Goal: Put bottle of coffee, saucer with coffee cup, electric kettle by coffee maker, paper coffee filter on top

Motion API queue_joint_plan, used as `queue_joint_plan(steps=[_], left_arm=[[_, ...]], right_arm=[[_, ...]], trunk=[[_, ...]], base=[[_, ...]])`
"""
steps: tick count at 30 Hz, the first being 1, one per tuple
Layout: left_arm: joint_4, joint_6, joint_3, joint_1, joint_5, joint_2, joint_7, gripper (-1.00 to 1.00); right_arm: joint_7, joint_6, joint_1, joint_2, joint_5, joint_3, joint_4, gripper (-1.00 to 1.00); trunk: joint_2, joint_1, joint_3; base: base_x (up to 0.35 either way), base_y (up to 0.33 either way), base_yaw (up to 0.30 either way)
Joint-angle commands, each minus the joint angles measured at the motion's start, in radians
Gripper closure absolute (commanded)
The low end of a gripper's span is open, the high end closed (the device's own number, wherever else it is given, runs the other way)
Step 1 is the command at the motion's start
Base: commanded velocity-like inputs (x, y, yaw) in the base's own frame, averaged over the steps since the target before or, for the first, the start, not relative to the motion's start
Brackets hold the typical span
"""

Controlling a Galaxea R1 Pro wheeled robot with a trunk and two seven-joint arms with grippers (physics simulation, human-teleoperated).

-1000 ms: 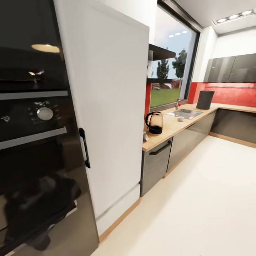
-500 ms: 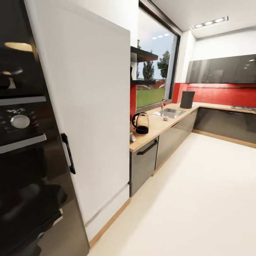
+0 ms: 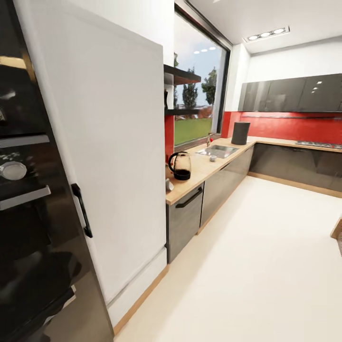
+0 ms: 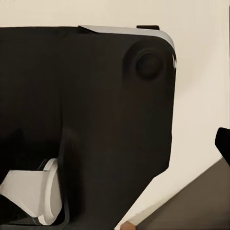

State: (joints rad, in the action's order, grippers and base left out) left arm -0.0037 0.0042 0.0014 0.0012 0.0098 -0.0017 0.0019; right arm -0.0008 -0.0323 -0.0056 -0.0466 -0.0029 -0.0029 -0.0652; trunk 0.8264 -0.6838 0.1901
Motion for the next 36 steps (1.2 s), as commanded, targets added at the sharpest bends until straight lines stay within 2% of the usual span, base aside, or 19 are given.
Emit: queue_joint_plan(steps=[1,7,24,29,36], left_arm=[[-0.001,0.0,0.0,-0.001,0.001,0.0,0.001,-1.0],[-0.001,0.002,0.0,-0.004,0.0,0.0,0.003,-1.0],[-0.001,0.0,0.0,-0.004,0.002,0.0,0.005,-1.0],[-0.001,0.0,0.0,-0.003,0.002,0.0,0.003,-1.0],[-0.002,-0.005,-0.003,-0.004,0.0,-0.001,-0.004,-1.0]], right_arm=[[0.0,-0.01,-0.001,-0.001,0.0,0.001,0.001,-1.0],[0.004,-0.014,-0.001,-0.009,-0.003,0.0,-0.04,-1.0],[0.004,-0.014,-0.001,-0.007,-0.002,-0.002,-0.044,-1.0],[0.005,-0.014,-0.001,-0.004,-0.002,-0.002,-0.046,-1.0],[0.005,-0.014,-0.001,-0.001,-0.002,-0.002,-0.045,-1.0]], trunk=[[-0.006,0.004,-0.002],[-0.048,0.027,-0.021],[-0.167,0.092,-0.074],[-0.167,0.092,-0.074],[-0.167,0.092,-0.074]], base=[[0.0,0.0,-0.001],[0.0,0.0,0.0],[0.0,0.0,0.0],[0.0,0.0,-0.037],[0.003,0.0,-0.27]])
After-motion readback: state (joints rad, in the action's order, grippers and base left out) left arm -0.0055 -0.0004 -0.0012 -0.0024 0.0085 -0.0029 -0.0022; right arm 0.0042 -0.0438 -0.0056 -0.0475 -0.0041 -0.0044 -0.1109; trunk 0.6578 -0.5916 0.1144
